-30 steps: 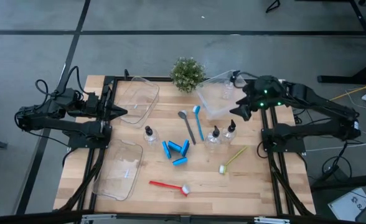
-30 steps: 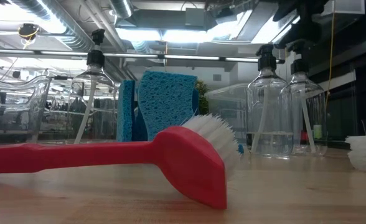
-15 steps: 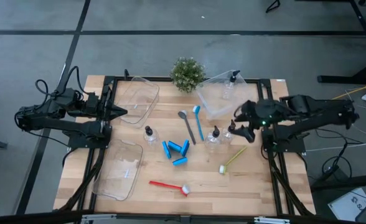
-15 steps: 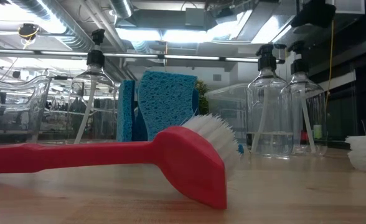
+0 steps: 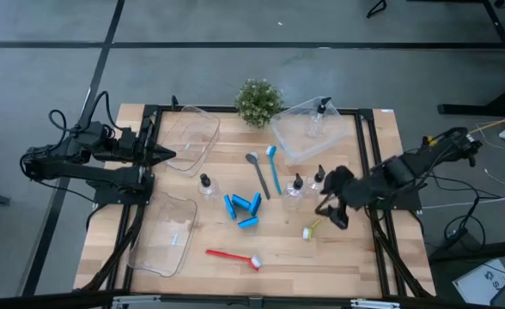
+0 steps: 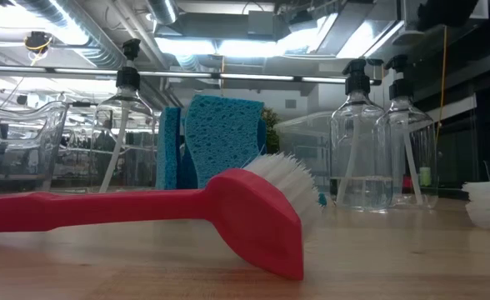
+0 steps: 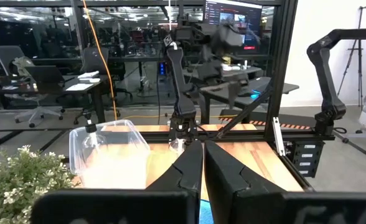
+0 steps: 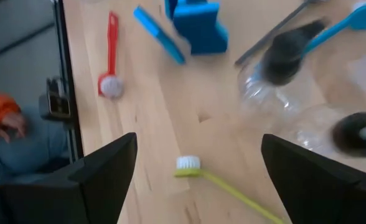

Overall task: Pick & Place Kitchen Sink Supplies
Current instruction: Put the soap dispenser into the white bin

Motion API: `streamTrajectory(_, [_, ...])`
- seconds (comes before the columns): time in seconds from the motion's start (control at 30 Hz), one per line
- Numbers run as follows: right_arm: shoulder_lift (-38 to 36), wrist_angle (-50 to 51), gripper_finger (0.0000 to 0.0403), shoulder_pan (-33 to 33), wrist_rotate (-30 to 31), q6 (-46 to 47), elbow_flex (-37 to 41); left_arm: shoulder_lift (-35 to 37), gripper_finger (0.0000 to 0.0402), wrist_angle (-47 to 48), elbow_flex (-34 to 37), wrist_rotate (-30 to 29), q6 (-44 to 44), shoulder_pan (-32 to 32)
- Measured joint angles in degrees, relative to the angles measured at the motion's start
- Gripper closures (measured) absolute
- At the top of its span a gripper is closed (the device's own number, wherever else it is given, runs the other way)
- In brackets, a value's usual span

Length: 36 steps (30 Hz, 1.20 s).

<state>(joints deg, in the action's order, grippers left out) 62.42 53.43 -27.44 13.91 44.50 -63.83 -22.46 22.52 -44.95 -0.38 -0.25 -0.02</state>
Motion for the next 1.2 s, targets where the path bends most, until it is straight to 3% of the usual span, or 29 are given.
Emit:
streamTrajectory(0.37, [8.9,-0.5,0.0063,-8.6,-0.1,5.0,0.0,0.0,0.0392,0.0,0.0,0.0,0.0,0.0])
streamTrajectory(0.77, [15.3,-0.1,0.0063,-11.5,2.5,16.1,0.0,0.0,0.0391,0.0,0.0,0.0,0.0,0.0])
streamTrajectory(0.97, [16.8,2.2,0.0063,-11.5,7.3,21.7,0.0,0.0,0.0390,0.0,0.0,0.0,0.0,0.0])
streamTrajectory(1.2, [17.5,2.6,0.0063,-10.4,17.5,22.7,0.0,0.0,0.0393,0.0,0.0,0.0,0.0,0.0])
